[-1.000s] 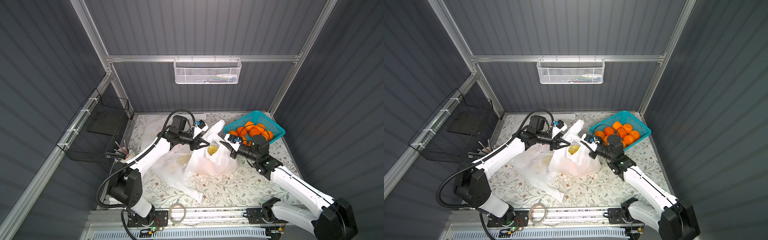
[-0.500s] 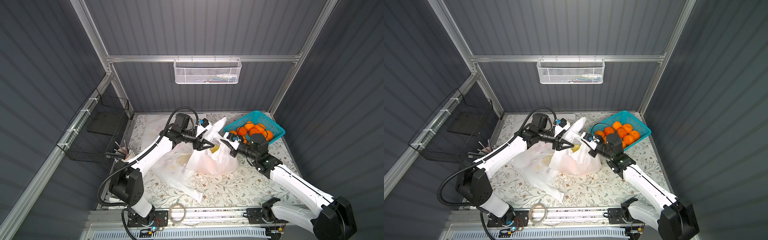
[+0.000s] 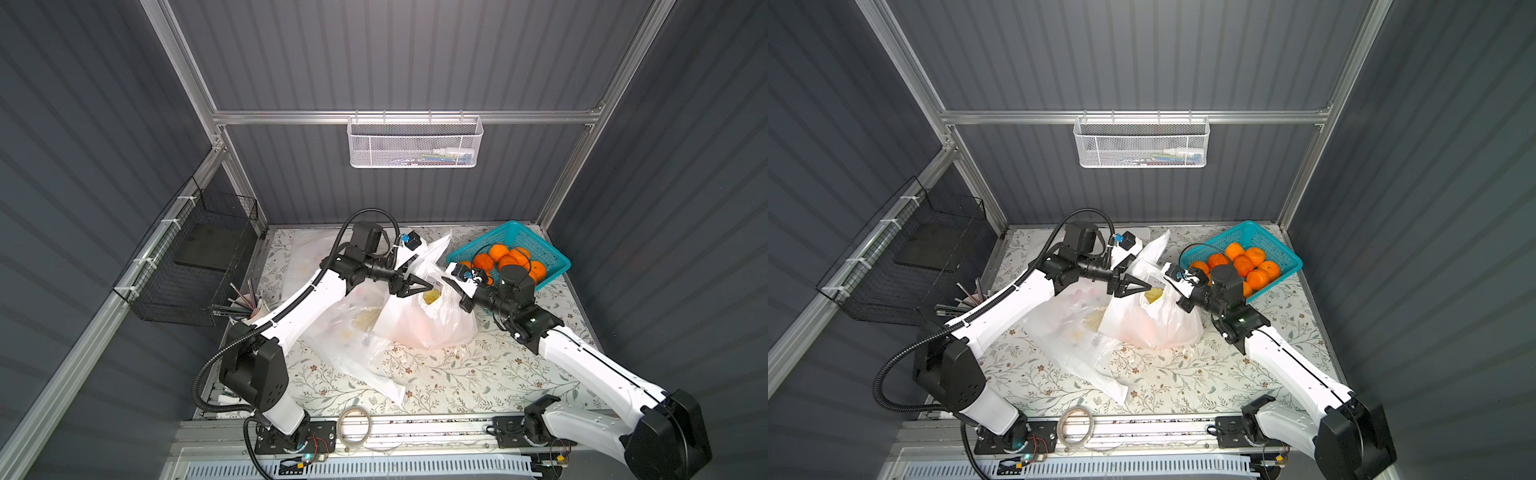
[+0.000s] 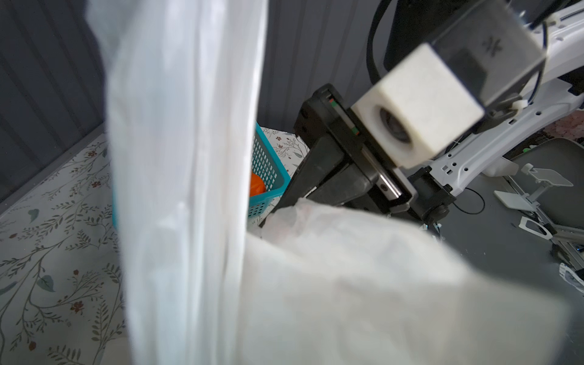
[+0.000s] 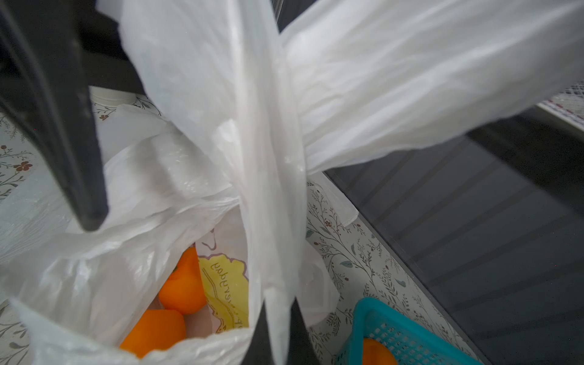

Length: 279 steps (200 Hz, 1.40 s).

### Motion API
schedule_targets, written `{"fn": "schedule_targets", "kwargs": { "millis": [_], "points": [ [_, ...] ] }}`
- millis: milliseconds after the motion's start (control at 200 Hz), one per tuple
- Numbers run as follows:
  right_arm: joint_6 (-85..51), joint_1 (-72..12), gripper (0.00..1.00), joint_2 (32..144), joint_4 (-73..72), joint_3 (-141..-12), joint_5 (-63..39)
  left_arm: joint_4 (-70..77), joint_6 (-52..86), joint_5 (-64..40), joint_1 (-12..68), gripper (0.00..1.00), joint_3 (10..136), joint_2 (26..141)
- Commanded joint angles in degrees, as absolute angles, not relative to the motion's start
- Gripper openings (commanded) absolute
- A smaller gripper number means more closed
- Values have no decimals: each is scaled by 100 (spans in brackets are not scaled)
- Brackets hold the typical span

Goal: Place the oranges into plastic bags & tie knots
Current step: Tie the plastic bag at the center of the board.

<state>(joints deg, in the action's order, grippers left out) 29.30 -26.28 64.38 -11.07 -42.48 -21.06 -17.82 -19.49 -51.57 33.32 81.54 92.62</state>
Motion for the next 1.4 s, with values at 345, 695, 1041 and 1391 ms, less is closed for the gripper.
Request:
{"fn": "schedule_targets", "kwargs": {
  "millis": [345,695,1041,1391],
  "points": [
    [3077,-2689,0,6487,-852,-4430,-1819,-1841,-1877,-5072,3419,22,8396,9426],
    [2890,-2686,0,6111,-1165,-4329,-1125,-1771,-1852,-4983,3419,0,8342,9404],
    [2777,-2486,55,5570,-172,-4445,-2854,-1385,-1758,-4484,3419,0,8147,9144],
    [1656,-1187,99,5671,-242,-5310,-5236,-1364,-1953,-4576,3419,0,8147,9110]
  ]
}}
